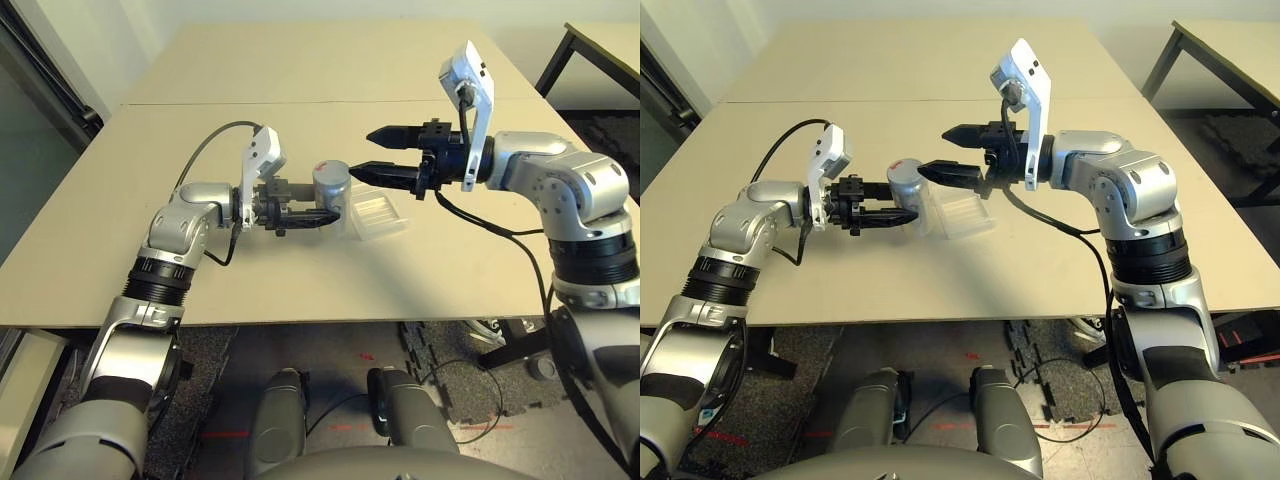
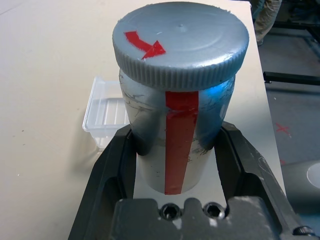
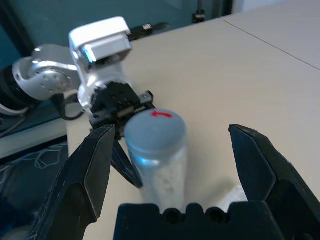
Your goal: Pour the medicine from the bottle into the box.
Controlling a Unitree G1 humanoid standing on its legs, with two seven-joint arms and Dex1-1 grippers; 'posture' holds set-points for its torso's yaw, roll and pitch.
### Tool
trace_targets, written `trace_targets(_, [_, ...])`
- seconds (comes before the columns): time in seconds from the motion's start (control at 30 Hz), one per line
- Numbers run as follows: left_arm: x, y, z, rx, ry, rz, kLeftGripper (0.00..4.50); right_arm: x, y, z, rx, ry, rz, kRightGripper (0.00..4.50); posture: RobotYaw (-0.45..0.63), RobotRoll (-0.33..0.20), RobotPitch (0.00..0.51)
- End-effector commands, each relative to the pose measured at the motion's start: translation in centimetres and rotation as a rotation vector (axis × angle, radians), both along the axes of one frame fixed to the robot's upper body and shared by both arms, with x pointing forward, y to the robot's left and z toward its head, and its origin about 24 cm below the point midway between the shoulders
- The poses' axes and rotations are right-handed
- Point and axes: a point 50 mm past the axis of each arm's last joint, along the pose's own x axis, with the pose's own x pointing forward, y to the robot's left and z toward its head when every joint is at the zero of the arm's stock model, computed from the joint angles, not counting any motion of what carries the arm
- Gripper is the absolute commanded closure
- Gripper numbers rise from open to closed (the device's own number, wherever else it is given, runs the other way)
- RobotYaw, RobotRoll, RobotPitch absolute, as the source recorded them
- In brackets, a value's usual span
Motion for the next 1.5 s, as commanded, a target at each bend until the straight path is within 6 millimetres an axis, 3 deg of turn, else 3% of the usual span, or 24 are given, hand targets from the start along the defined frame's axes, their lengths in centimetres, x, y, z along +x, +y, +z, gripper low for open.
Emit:
trace_targets(0.03, [0.2,-0.3,0.1,0.013,-0.006,-0.018,2.02,-0.3,1.1,0.3,-0.014,-0.024,0.033,0.0,-0.03,0.0,0.08])
trace_targets(0.73, [0.2,-1.0,0.4,0.013,-0.007,-0.04,2.02,0.5,3.6,-1.6,-0.125,-0.052,0.066,0.0,-0.03,0.0,0.088])
trace_targets(0.83, [0.2,-1.0,0.4,0.012,-0.005,-0.04,2.02,0.5,3.7,-1.4,-0.115,-0.048,0.074,0.63,-0.03,0.0,0.091])
trace_targets(0.93, [0.2,-1.0,0.3,0.015,-0.001,-0.038,2.02,0.4,3.8,-1.1,-0.102,-0.041,0.079,1.73,-0.03,0.0,0.091])
trace_targets(0.97, [0.2,-1.0,0.2,0.017,0.002,-0.036,2.02,0.3,3.8,-1.0,-0.097,-0.039,0.079,1.91,-0.03,0.0,0.091])
trace_targets(1.5, [0.3,-0.2,-1.5,0.062,0.033,-0.009,2.02,1.6,3.1,1.7,0.052,-0.034,-0.024,1.91,-0.04,0.0,0.089])
